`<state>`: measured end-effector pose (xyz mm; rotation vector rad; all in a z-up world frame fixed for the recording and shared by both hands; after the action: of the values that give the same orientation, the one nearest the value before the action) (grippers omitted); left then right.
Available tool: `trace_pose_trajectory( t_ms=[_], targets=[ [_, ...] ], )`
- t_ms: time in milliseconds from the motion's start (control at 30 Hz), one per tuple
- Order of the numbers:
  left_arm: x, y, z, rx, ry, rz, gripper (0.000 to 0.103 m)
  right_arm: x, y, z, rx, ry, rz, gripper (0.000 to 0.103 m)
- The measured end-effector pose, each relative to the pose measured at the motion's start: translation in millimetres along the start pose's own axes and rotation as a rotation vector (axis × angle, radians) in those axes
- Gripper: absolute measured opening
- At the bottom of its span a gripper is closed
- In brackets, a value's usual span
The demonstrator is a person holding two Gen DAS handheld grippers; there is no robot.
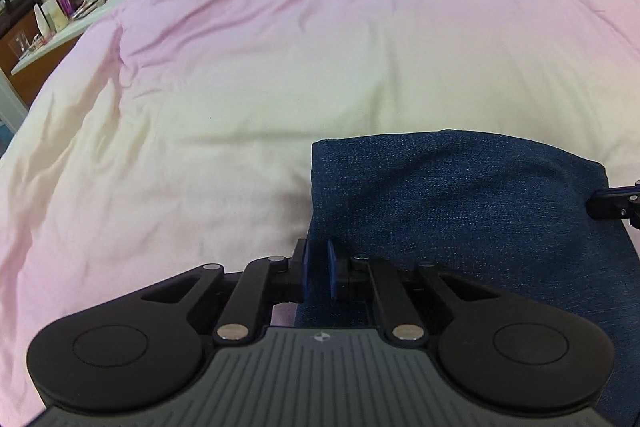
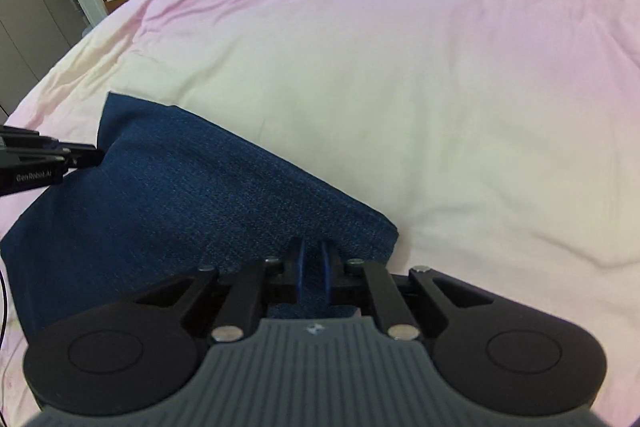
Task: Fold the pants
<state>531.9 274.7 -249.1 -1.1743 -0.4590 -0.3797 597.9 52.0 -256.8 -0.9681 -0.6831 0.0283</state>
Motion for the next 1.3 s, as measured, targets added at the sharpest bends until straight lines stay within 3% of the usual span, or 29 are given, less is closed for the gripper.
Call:
trace_pose_trajectory(
  t_ms=[133, 233, 300, 367, 433, 500, 567, 733, 833, 1100, 1300],
  targets=[
    [4, -6, 0, 0.027, -0.002, 0.021, 0.014, -1, 1, -7, -0.003, 0.019, 0.007, 0.0],
    [2, -28, 12, 0.025, -0.005, -0.006, 0.031, -2, -15, 0, 0.01, 0.041, -0.003, 0.009],
    [-1, -43, 25, -0.014, -0.035, -0.003, 0.061, -5, -30, 2, 0.046, 0.094, -0.028, 0.051],
    [-7, -54, 37, -0.113, -0.078, 0.029, 0.08, -14, -50, 6, 0.093, 0.142, -0.062, 0.059],
    [-19, -61, 48, -0.188, -0.12, 0.076, 0.081, -26, -65, 7, 0.145, 0.198, -0.081, 0.062],
    [-30, -57, 55, -0.203, -0.136, 0.112, 0.083, -42, -79, 6, 0.201, 0.284, -0.106, 0.071],
    [-42, -46, 62, -0.217, -0.185, 0.162, 0.083, -59, -83, 4, 0.244, 0.364, -0.123, 0.071],
    [-56, -23, 69, -0.404, -0.386, 0.225, 0.083, -96, -69, 1, 0.307, 0.487, -0.098, 0.069],
    [-64, -6, 68, -0.468, -0.44, 0.271, 0.086, -102, -60, 0, 0.356, 0.521, -0.105, 0.068],
    [-71, 15, 62, -0.584, -0.477, 0.282, 0.09, -93, -27, -3, 0.399, 0.537, -0.11, 0.062],
    [-65, 15, 47, -0.592, -0.463, 0.243, 0.079, -83, -14, 1, 0.398, 0.516, -0.121, 0.049]
  ],
)
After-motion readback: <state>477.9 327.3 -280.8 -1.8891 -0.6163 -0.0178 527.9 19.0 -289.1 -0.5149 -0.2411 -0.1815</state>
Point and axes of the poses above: each gripper's, at about its wrist camera, not at the fingertips, and y roughly the way its jaws point, z to its left, x to its top, the point moved 8 cm from there along y, roughly the way its jaws point, and after that the axes turned 15 degrees about x, right-handed, at the moved point
